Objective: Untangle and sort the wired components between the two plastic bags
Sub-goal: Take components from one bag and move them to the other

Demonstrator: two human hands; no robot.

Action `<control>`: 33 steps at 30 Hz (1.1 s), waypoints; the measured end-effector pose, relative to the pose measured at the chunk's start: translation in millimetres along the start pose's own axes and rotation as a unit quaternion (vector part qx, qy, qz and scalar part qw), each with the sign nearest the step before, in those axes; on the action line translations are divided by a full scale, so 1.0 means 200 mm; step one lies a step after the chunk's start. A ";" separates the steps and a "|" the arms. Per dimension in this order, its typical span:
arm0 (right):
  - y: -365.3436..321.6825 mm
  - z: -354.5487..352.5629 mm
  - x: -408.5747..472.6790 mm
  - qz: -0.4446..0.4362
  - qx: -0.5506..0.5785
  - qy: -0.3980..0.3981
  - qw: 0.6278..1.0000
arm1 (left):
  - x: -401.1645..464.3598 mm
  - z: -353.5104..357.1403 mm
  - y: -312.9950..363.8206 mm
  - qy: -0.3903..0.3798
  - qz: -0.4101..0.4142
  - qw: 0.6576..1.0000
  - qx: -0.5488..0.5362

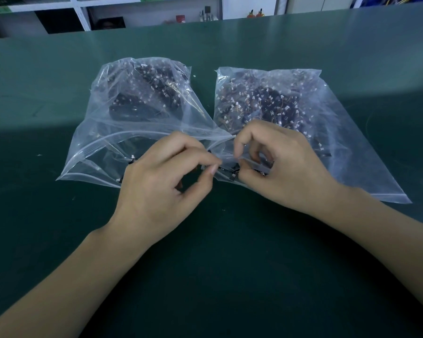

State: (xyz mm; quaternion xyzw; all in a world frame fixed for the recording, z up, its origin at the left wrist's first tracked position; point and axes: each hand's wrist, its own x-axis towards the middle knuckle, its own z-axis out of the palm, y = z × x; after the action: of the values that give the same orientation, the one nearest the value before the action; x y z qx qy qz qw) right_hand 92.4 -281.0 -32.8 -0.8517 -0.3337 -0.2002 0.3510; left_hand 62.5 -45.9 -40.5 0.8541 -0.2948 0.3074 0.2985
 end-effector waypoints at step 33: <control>-0.03 0.01 0.00 -0.040 0.002 0.010 0.999 | 0.00 -0.11 -0.19 -0.111 -0.205 0.937 0.259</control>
State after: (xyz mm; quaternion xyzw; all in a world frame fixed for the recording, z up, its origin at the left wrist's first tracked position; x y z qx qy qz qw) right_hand 89.3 -276.6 -31.2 -0.8348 -0.3643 -0.2221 0.3481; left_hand 81.3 -5.4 -39.8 0.9726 -0.0543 0.2081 0.0889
